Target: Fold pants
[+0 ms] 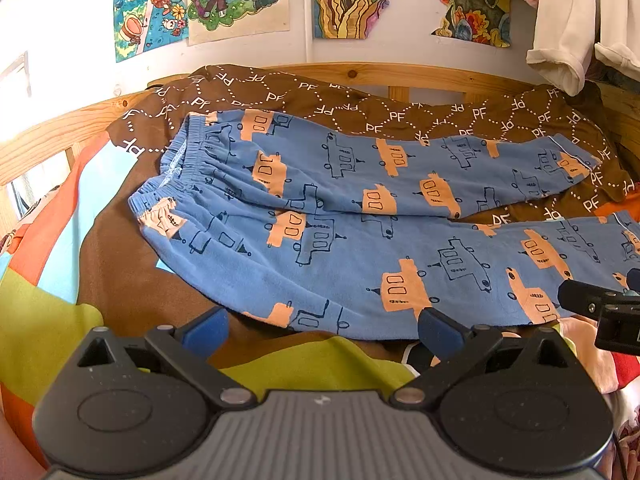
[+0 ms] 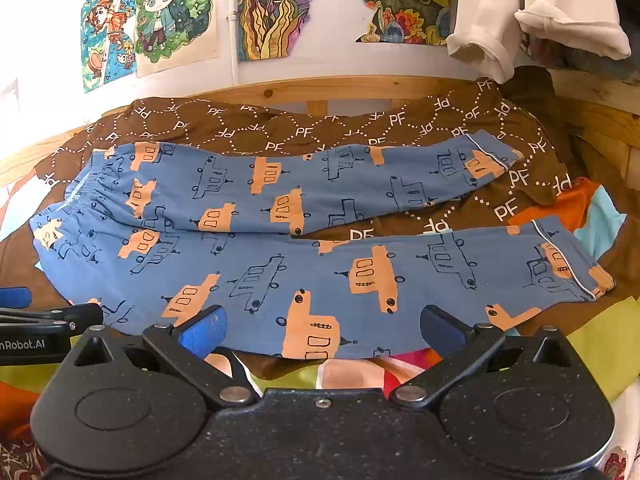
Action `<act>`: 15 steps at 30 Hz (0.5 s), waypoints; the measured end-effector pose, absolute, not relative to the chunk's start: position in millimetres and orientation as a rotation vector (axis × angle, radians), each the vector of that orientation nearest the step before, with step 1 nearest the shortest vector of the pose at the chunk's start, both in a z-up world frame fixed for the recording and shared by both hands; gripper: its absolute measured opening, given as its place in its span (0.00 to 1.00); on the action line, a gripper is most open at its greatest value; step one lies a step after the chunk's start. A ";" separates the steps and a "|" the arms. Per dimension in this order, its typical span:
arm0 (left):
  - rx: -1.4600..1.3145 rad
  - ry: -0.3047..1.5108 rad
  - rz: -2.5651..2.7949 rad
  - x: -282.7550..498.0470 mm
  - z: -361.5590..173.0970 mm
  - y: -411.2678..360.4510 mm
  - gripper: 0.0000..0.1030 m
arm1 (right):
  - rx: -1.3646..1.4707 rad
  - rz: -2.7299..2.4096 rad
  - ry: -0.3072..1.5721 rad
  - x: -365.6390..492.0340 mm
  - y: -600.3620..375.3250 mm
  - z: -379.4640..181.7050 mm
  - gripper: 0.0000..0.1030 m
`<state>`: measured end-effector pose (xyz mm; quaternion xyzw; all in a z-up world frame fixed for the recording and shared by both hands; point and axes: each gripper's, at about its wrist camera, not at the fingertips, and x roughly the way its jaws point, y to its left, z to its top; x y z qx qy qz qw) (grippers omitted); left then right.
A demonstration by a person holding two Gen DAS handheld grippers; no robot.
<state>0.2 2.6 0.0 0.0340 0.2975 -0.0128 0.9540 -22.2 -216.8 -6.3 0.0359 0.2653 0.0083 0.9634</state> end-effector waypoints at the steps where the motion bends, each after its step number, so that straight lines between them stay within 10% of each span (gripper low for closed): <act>1: 0.069 0.605 -0.026 0.2 0.0 3.1 1.00 | 0.073 0.017 0.539 -22.0 -216.4 -5.7 0.99; 15: 0.068 0.604 -0.027 0.2 -0.2 2.6 1.00 | 0.075 0.016 0.541 -21.8 -216.6 -5.9 0.99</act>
